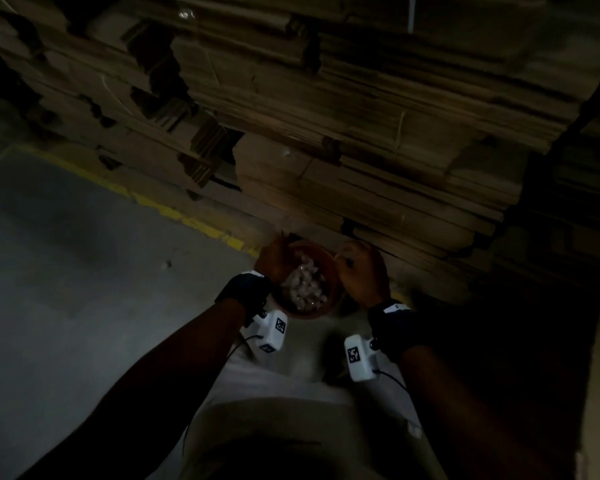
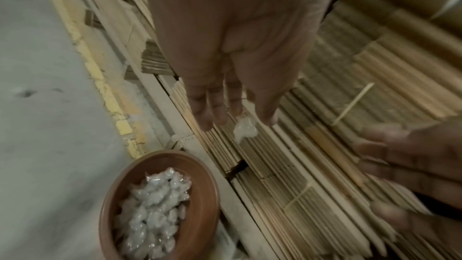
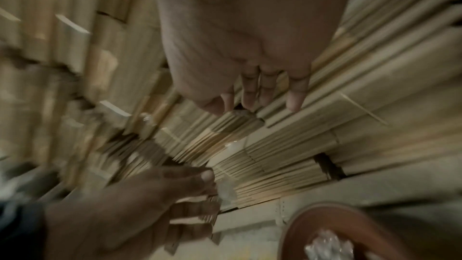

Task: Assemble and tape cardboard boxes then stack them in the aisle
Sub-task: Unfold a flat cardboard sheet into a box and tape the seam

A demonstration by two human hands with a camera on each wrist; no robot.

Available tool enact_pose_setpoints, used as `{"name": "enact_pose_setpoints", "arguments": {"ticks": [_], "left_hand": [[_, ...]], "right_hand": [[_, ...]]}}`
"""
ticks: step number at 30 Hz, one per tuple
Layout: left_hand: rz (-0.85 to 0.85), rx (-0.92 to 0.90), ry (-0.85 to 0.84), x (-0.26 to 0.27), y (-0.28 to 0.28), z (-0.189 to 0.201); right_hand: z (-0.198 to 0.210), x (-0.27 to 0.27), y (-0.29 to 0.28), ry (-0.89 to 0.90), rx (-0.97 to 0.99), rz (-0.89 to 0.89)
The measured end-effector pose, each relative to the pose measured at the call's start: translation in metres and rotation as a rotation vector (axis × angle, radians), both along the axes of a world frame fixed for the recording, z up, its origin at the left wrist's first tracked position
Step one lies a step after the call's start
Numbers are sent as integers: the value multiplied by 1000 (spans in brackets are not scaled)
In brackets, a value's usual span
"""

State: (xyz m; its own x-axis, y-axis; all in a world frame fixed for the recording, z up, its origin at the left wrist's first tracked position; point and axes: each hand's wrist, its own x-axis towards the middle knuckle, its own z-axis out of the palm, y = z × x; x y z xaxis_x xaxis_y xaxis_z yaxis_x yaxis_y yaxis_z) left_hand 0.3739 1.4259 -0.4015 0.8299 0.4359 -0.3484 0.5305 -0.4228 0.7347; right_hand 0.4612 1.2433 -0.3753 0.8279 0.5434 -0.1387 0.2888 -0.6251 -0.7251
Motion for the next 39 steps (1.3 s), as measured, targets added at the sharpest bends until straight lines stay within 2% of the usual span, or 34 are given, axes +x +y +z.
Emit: {"name": "enact_pose_setpoints", "arguments": {"ticks": [2,4,10,15,18,20,23,26,29,32,37,39], "left_hand": [[-39,-3,23,6,13,-22],[-41,-7,31,6,22,-23],[116,-55,-17,6,34,31],[-40,-16,-12,25,41,36],[-2,-60,-63,24,35,42],[44,-93,-102,14,26,62],[68,-122,-130,-10,3,117],[117,-183,-178,-35,-26,169],[94,-159,-243,-59,-55,207],[78,-153,-302,-81,-80,229],[43,-162,-378,-111,-131,248],[46,-173,-418,-123,-155,256]], "right_hand": [[-16,6,8,13,-8,-32],[-15,4,12,23,-3,-45],[41,-9,6,-11,77,-71],[51,4,13,-42,83,-119],[55,6,9,-28,114,-158],[68,0,-1,38,110,-188],[104,-16,-22,111,162,-209],[140,-32,-45,133,199,-231],[160,-50,-68,106,223,-250],[166,-67,-92,88,283,-292],[189,-103,-139,-78,293,-368],[200,-121,-160,-73,308,-397]]}}
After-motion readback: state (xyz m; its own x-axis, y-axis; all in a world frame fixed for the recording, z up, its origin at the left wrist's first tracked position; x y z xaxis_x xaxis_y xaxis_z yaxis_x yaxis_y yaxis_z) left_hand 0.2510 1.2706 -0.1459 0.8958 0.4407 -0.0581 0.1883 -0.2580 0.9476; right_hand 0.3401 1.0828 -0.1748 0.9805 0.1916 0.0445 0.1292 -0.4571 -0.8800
